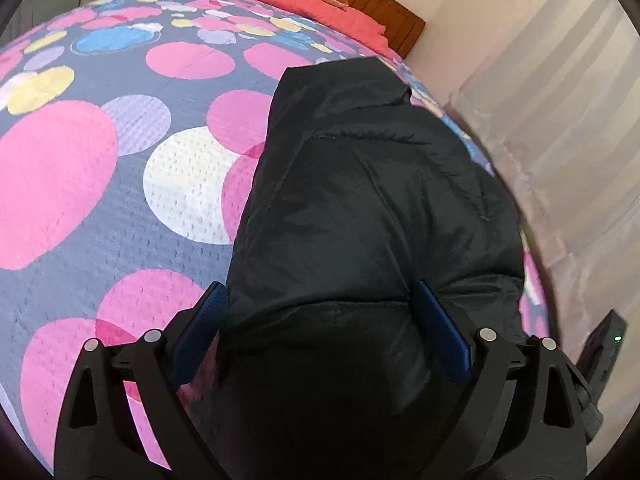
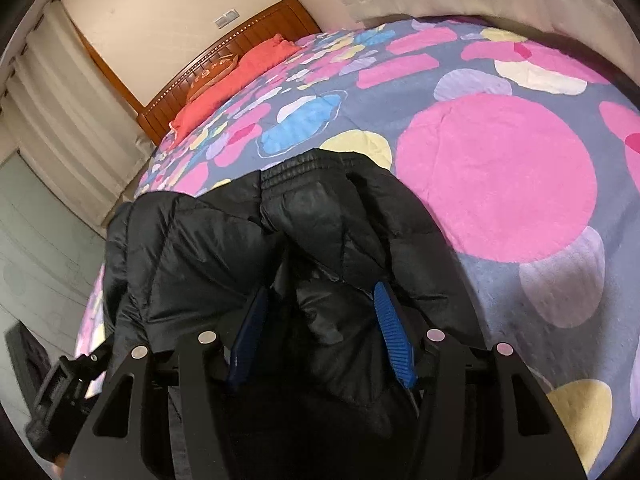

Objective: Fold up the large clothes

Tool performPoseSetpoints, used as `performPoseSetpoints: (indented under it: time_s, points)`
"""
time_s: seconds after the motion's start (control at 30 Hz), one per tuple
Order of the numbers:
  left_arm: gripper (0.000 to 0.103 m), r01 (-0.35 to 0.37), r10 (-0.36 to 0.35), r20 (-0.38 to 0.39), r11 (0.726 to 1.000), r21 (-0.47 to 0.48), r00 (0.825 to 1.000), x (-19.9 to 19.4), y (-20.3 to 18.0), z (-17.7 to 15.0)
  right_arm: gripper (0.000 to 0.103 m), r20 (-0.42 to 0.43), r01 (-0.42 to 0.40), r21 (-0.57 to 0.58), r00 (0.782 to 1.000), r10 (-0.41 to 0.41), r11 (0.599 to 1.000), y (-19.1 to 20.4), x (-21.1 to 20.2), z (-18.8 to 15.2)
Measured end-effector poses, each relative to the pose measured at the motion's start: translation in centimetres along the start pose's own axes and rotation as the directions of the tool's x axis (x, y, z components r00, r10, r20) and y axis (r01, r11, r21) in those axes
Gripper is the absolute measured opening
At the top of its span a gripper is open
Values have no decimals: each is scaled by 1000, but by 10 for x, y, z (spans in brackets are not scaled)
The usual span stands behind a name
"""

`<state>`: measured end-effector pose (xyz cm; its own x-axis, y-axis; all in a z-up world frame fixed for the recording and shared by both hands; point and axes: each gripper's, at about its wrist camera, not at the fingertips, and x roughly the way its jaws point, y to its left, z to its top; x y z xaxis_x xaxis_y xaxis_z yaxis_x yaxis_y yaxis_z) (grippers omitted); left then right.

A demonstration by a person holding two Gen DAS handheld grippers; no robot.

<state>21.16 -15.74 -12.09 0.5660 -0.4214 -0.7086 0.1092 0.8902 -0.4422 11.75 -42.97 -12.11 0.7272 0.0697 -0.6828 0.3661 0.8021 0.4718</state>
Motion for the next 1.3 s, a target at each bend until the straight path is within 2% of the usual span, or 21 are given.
performPoseSetpoints:
  time_s: [0.23,0.33,0.4,0.57,0.63,0.7,0.73,0.77,0.83,0.97,1.07,1.17,1.3]
  points:
    - [96,-59,60,-24,997,43,998,20,-2,-2,53,37,-7,15,999,6,1000,-5,5,-9]
    - [96,-62,63,-21,997,45,998,22,-1,-3,53,44,3,10,999,-4,1000,-3,6,-10]
    - [96,-48,49,-26,998,34,998,21,1,-2,53,44,9,4,999,-9,1000,-2,6,-9]
    - [96,72,-76,-51,994,-77,996,8,23,2,55,60,-7,-8,998,8,1000,1,-5,-9]
    - [96,76,-81,-55,993,-95,995,-1,29,4,56,57,-23,6,998,22,1000,0,-13,-8]
    - [96,72,-74,-19,993,-90,997,-18,37,6,57,71,-48,35,996,45,998,-3,-24,-5]
    - [96,75,-75,-2,993,-87,997,-24,41,8,59,83,-59,47,995,55,997,-6,-31,-4]
    - [96,81,-80,19,993,-88,997,-31,46,8,66,94,-59,52,994,54,997,-8,-37,-2]
    - [96,92,-89,29,990,-103,996,-38,57,8,70,109,-55,54,993,49,997,-15,-47,3]
    - [96,110,-119,-37,976,-187,992,-28,82,-1,73,65,-61,91,996,55,994,-33,-42,9]
    - [99,181,-204,-59,945,-274,977,-19,93,-12,73,-18,-126,172,991,131,977,-51,-20,6]
    - [101,229,-254,-69,939,-257,965,-13,86,-11,77,-72,-202,218,972,222,955,-58,-3,-1]
    - [101,260,-284,-96,943,-209,954,1,74,-4,79,-105,-228,153,964,245,962,-44,3,-4]
